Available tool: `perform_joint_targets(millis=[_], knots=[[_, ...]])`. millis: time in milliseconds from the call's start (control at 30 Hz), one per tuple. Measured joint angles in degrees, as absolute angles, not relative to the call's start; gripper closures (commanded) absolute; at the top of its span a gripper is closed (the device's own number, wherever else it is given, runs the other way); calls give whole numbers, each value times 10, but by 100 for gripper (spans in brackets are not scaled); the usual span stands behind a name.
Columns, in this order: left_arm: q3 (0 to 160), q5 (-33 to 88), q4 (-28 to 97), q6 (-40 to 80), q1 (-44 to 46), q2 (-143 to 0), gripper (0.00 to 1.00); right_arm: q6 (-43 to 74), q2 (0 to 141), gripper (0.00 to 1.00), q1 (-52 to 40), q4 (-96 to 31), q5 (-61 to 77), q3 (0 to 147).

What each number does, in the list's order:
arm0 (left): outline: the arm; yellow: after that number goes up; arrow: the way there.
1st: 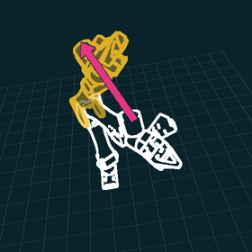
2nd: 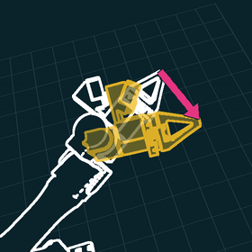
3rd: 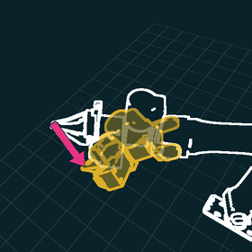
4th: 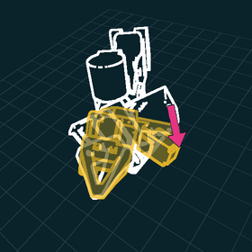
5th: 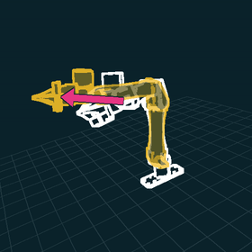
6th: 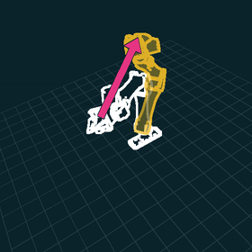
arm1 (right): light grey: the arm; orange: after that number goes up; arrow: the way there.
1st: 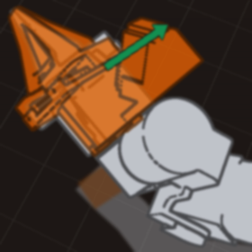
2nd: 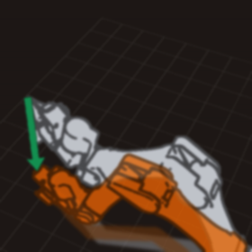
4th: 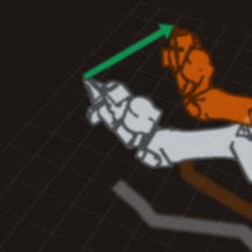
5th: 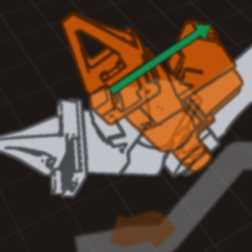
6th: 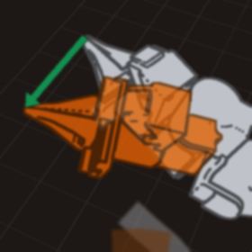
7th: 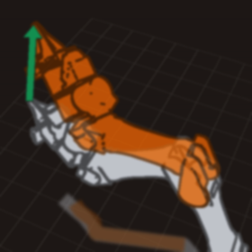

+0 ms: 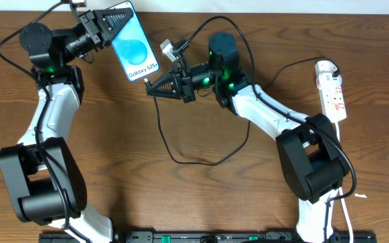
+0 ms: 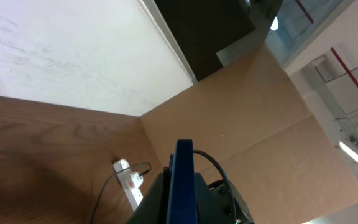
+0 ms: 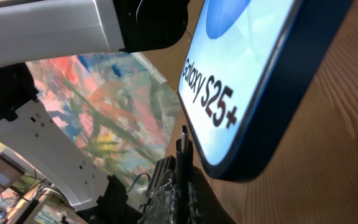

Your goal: Plug charger to phone and switch on socket

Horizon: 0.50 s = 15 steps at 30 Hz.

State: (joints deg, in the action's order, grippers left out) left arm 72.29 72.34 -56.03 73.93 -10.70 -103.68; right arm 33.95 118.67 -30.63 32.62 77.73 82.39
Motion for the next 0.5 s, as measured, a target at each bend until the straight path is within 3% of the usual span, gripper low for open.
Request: perform_joint_targets(millis=[500], knots=[[723,736,-564,739,-107,-1037,93,344,1187,99,-306,328,775,824]])
